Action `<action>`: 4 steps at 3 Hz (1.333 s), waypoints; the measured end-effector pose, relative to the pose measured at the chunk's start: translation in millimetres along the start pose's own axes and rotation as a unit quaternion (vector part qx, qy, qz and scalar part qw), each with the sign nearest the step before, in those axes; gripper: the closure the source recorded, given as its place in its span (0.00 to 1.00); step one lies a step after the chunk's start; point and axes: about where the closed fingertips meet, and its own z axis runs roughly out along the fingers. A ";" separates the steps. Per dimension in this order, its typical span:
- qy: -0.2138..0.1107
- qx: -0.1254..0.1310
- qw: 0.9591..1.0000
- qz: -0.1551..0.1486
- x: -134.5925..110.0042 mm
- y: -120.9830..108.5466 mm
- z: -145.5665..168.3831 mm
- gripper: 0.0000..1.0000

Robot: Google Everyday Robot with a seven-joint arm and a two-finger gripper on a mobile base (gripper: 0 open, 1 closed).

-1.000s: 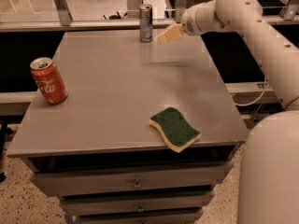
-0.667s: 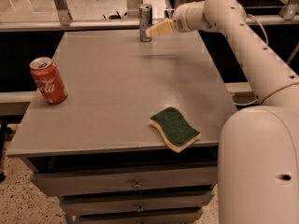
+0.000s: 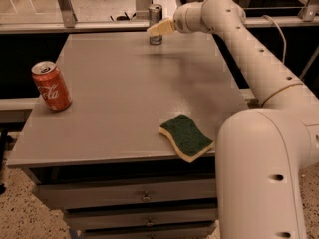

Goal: Pick redbull can

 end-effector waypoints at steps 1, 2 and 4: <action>-0.006 -0.003 1.000 0.010 -0.7 8.4 13.2 0.00; -0.021 -0.021 0.999 0.021 -7.3 20.3 28.3 0.00; -0.041 -0.045 0.998 0.024 -23.9 34.1 49.1 0.16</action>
Offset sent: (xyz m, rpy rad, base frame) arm 0.0217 0.0490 0.0033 0.1164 -0.0039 0.0707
